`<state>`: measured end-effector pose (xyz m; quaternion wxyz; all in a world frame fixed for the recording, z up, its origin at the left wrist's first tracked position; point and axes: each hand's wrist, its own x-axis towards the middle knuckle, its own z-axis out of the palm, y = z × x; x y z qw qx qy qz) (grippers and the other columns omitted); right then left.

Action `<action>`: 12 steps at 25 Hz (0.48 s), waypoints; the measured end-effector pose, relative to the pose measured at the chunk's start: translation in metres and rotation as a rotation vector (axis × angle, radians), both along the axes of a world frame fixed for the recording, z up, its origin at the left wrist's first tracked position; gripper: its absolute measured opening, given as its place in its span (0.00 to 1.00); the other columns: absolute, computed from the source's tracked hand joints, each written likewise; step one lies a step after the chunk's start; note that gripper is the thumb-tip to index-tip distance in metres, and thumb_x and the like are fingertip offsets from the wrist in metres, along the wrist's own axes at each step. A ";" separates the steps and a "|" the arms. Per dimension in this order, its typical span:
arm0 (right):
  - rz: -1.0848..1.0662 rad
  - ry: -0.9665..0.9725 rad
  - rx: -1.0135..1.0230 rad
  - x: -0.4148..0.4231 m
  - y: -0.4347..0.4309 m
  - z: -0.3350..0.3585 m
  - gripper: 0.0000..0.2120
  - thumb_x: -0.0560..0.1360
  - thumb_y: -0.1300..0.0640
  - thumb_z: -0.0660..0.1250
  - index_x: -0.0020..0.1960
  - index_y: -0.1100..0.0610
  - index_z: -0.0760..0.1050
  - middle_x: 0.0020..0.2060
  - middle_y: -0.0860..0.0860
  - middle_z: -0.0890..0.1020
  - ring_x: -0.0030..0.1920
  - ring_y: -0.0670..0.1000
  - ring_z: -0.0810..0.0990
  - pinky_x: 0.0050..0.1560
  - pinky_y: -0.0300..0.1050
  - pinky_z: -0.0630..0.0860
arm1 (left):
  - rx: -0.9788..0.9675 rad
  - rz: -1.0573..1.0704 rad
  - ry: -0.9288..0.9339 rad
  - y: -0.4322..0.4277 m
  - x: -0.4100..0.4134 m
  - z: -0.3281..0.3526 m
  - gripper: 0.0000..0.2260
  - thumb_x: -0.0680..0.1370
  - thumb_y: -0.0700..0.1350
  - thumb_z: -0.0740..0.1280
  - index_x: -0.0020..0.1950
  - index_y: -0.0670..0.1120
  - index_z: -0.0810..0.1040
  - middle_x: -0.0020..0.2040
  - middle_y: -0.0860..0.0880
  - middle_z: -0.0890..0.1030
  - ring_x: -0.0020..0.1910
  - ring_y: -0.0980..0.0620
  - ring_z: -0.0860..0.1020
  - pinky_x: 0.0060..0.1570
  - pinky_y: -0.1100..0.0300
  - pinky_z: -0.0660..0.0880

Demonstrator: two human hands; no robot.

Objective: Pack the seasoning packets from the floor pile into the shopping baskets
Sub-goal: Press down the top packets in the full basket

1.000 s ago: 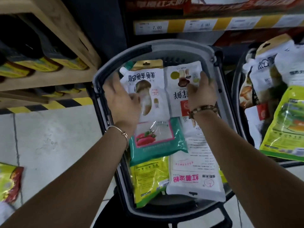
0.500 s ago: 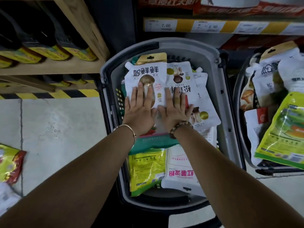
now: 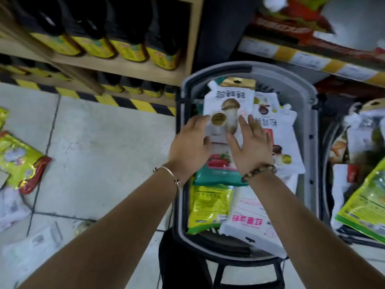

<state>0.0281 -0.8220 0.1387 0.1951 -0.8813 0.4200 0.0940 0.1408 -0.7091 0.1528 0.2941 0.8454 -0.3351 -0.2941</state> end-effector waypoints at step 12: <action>0.485 -0.091 0.275 0.151 0.275 0.029 0.35 0.75 0.57 0.65 0.76 0.53 0.52 0.69 0.56 0.69 0.66 0.58 0.68 0.67 0.60 0.63 | 0.025 0.835 0.104 0.329 0.074 0.008 0.22 0.74 0.44 0.69 0.68 0.48 0.71 0.65 0.50 0.73 0.62 0.50 0.73 0.60 0.56 0.71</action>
